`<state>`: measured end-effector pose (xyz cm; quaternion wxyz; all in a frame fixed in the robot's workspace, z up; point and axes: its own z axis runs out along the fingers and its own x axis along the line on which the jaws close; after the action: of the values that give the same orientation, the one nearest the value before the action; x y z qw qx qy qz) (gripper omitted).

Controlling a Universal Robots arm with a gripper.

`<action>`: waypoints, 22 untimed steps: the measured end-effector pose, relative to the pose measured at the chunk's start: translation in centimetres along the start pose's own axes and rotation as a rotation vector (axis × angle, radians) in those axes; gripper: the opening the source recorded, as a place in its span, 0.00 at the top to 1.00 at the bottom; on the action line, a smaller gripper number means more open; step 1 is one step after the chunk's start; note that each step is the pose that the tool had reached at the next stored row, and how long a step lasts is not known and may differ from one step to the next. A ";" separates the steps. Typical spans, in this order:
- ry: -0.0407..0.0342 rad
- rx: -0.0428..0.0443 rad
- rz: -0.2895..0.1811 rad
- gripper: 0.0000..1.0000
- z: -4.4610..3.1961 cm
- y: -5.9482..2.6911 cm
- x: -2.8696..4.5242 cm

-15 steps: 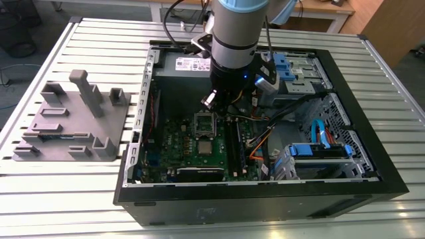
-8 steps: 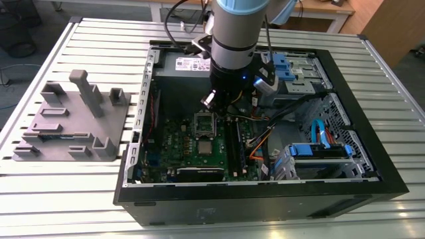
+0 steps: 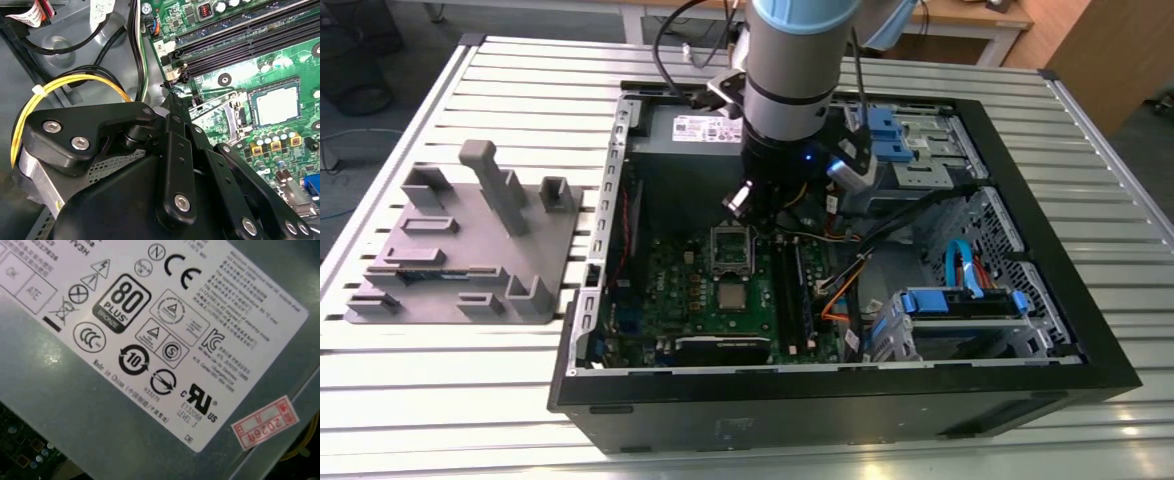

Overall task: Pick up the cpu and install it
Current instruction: 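Close the cpu cover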

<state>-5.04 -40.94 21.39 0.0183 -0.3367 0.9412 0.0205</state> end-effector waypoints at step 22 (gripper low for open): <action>-0.0005 0.0008 0.016 0.89 0.78 0.40 -0.07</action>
<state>-5.23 -40.54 20.62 0.0185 -0.3289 0.9440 0.0204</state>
